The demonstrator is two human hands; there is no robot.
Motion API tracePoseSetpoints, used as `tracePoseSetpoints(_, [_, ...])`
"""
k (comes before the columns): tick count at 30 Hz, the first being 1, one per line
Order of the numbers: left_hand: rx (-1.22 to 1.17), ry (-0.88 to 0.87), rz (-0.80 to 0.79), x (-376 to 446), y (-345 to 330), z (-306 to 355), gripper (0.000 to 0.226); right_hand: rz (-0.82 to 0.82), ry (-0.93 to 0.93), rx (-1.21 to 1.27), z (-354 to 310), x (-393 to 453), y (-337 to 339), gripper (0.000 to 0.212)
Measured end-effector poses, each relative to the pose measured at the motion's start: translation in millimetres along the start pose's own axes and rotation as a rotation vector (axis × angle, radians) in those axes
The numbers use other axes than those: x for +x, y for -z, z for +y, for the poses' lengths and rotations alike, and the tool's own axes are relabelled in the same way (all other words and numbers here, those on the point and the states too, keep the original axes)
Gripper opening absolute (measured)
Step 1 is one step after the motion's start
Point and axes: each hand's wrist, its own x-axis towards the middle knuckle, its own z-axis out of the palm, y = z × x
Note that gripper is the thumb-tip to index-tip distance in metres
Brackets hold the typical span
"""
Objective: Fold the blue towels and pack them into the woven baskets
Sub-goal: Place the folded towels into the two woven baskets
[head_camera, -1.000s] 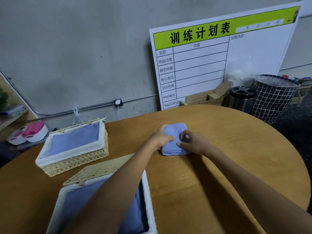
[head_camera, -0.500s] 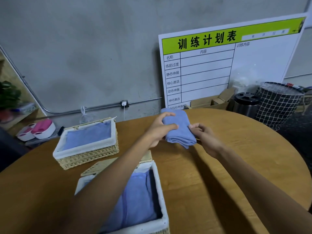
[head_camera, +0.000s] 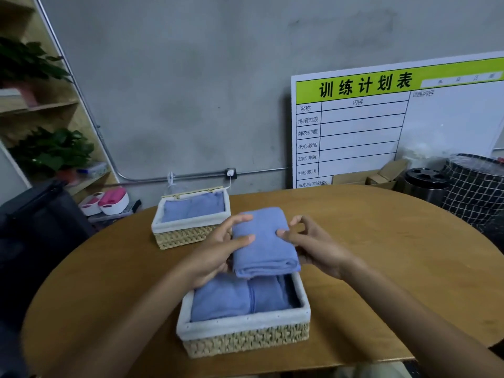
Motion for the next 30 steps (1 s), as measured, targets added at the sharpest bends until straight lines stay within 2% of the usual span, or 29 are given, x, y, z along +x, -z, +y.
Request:
tracePoseSetpoints(4, [0.159, 0.079, -0.023, -30.9, 14.4, -23.7, 0.035, -0.034, -0.005, -0.267, 9.3, -18.9, -9.7, 0.04])
tracePoseSetpoints(10, [0.191, 0.051, -0.027, -31.2, 14.9, -26.3, 0.035, -0.003, 0.052, -0.588, 2.5, -24.0, -13.3, 0.031])
tracePoseSetpoints(18, [0.242, 0.058, -0.049, -28.0, 13.3, -31.0, 0.033, -0.048, -0.007, -0.781, -9.2, -19.6, -12.8, 0.029])
tracePoseSetpoints(22, [0.585, -0.073, -0.032, -20.0, 13.7, -38.1, 0.033, -0.048, 0.095, -1.128, -9.0, -12.9, -9.2, 0.03])
tracePoseSetpoints(24, [0.731, -0.157, -0.014, -15.3, 15.4, -42.4, 0.032, -0.025, 0.136, -1.226, -3.2, -11.5, -3.4, 0.03])
tracePoseSetpoints(27, [0.885, -0.332, 0.059, -10.7, 26.8, -44.9, 0.05, -0.071, 0.271, -1.114, 4.7, -13.7, 4.7, 0.032])
tracePoseSetpoints(30, [0.932, -0.399, -0.003, -12.0, 32.7, -44.2, 0.072, -0.149, 0.401, -1.072, 5.9, -17.0, 4.5, 0.054])
